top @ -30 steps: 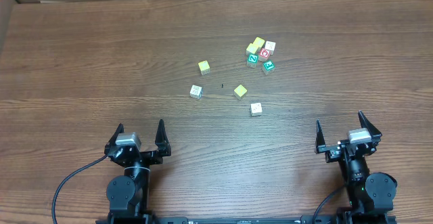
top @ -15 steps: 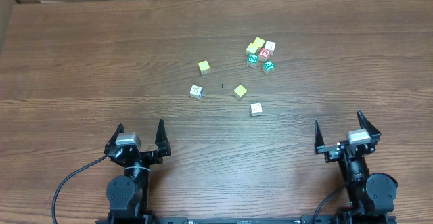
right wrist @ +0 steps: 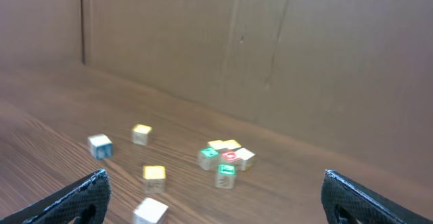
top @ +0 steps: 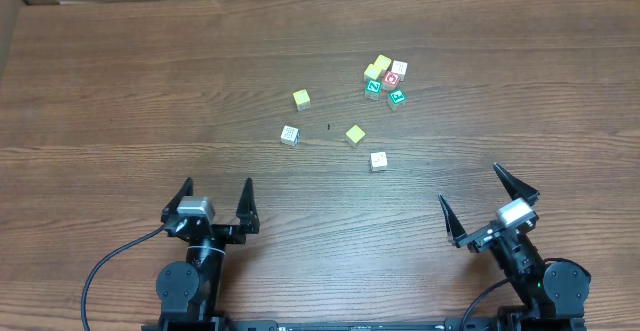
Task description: Flip 3 blocks
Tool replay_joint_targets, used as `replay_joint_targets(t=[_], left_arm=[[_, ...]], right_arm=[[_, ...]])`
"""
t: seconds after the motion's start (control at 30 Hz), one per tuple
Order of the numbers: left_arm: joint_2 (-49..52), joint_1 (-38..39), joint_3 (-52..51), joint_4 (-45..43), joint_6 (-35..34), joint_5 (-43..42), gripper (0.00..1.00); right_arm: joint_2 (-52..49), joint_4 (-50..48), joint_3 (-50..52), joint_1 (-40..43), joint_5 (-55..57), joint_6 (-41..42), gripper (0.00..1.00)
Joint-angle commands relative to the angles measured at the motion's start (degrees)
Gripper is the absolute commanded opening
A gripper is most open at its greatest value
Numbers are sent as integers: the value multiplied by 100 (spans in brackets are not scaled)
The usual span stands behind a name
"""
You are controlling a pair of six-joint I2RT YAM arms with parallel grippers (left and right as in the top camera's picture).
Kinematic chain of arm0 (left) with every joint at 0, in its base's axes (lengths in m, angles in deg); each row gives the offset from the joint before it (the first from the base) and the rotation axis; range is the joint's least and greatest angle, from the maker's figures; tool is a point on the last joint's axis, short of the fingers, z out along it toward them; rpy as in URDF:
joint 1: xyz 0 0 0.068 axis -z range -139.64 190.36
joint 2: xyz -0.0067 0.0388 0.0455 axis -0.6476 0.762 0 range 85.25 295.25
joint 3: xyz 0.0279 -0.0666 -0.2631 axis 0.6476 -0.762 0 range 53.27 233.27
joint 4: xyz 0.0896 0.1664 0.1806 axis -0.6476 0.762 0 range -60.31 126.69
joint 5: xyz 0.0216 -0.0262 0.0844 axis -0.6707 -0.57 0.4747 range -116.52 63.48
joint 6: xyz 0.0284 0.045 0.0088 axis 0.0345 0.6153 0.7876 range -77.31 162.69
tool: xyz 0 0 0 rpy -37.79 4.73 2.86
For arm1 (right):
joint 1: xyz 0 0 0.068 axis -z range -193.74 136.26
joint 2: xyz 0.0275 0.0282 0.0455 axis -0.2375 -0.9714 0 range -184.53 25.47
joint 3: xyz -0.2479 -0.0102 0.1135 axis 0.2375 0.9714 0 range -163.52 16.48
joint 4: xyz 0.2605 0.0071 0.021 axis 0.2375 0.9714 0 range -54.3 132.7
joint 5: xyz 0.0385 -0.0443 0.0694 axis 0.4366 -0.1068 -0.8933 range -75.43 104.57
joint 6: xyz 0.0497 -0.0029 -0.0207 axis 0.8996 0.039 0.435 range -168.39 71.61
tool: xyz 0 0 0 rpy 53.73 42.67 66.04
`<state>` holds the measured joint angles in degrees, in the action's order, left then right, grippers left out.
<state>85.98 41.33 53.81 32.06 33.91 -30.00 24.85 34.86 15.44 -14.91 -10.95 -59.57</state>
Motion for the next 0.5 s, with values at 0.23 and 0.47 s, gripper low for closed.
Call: replay_joint_targets(t=[0.23,0.47], left_arm=[[-9,-55,1941,529,-264,-669,100],[890,-55,4325,1882,-256,-667,100]], right_arm=[[44,20,-238,17,101,1985,100],[-404,715,-1412,17,214,2365,100]])
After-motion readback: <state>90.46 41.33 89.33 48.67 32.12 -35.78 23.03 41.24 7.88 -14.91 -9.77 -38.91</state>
